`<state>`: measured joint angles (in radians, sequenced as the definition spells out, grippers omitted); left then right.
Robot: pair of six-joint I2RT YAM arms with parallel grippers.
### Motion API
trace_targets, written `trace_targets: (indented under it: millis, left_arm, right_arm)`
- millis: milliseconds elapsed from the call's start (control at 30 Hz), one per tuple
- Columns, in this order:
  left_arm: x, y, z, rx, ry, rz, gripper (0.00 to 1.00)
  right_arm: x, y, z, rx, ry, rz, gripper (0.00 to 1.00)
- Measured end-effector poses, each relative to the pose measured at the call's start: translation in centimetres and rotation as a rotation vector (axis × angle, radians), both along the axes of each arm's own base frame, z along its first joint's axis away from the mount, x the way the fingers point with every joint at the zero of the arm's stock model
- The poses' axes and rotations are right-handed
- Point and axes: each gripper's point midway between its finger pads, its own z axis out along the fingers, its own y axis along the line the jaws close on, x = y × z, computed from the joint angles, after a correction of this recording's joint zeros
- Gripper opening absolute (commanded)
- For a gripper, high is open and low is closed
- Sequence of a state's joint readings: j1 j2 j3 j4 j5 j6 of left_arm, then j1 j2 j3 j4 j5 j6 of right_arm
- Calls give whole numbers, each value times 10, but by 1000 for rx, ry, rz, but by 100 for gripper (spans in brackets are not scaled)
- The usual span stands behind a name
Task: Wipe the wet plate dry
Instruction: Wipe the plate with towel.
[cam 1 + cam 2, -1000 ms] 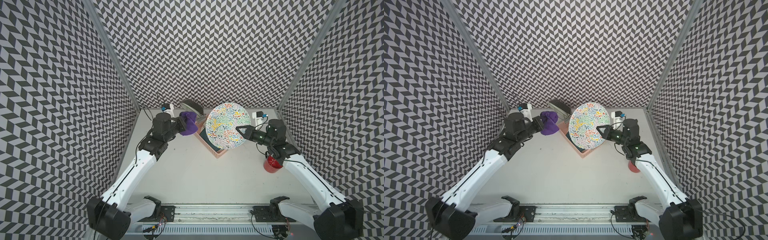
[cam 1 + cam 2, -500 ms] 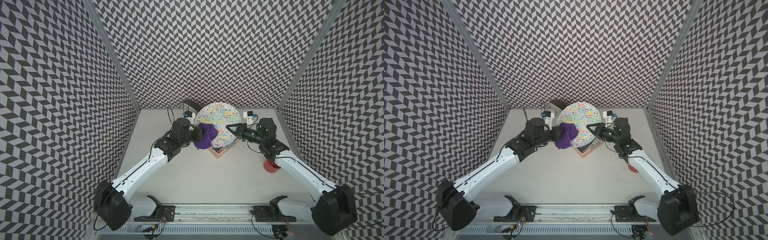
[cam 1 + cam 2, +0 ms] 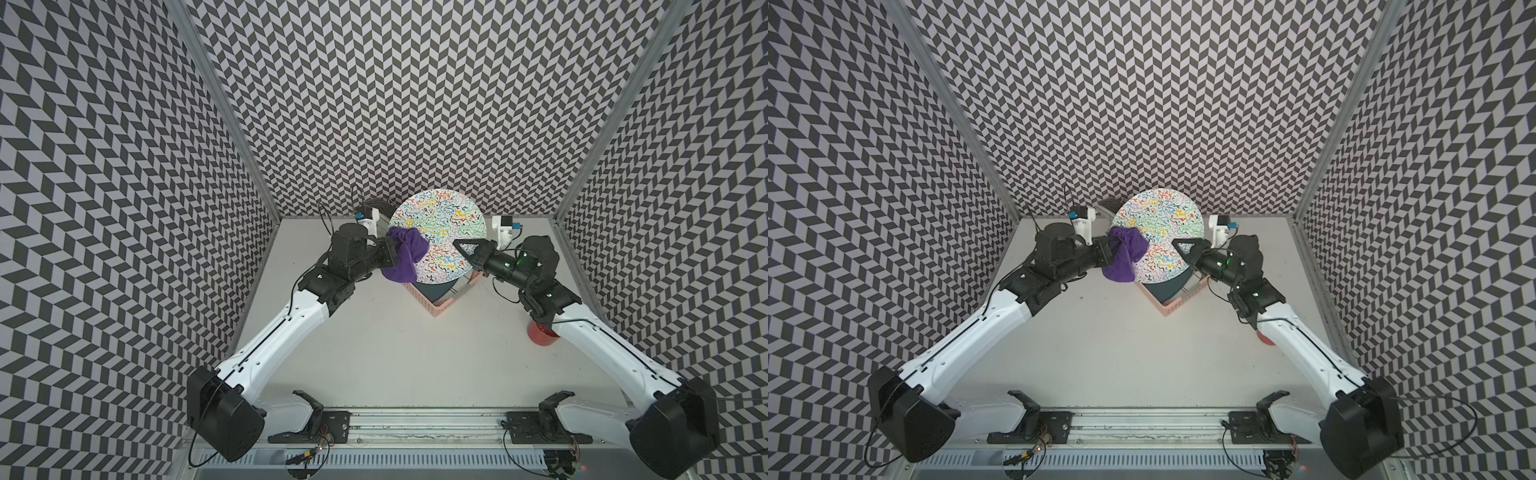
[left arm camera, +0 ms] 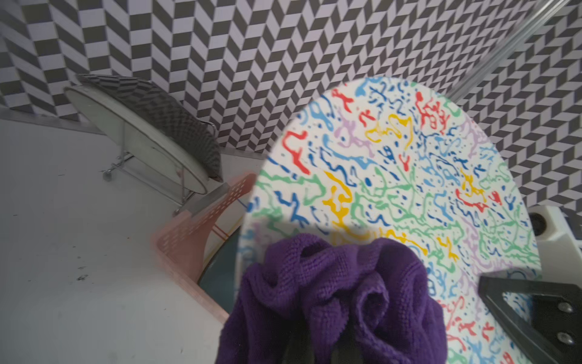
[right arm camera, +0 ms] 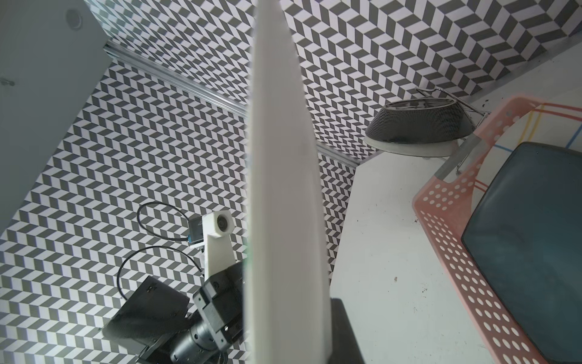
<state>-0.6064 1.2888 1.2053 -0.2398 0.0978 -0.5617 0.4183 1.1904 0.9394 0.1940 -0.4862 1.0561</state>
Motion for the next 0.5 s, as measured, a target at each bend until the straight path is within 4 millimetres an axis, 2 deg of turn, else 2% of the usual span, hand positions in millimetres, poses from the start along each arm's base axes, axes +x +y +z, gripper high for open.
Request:
trace_targets:
  millis: [67, 100, 133, 200, 333, 400, 500]
  left_arm:
    - [-21, -30, 8, -15, -12, -73, 0]
    - [-30, -40, 8, -25, -7, -102, 0]
    - [-34, -41, 7, -37, -2, -107, 0]
    - [-29, -22, 7, -69, 4, -62, 0]
    - [8, 51, 15, -99, -21, 133, 0]
    - [22, 59, 28, -88, -48, 157, 0]
    - [38, 42, 45, -82, -79, 101, 0]
  right_arm:
    - [-3, 2, 2, 8, -1, 18, 0]
    - [-6, 4, 3, 10, -3, 35, 0]
    - [-7, 5, 3, 11, -2, 46, 0]
    - [-9, 7, 3, 12, -4, 56, 0]
    - [-15, 8, 8, 12, -31, 71, 0]
    - [-21, 14, 9, -4, -61, 98, 0]
    - [-37, 32, 4, -50, -95, 168, 0]
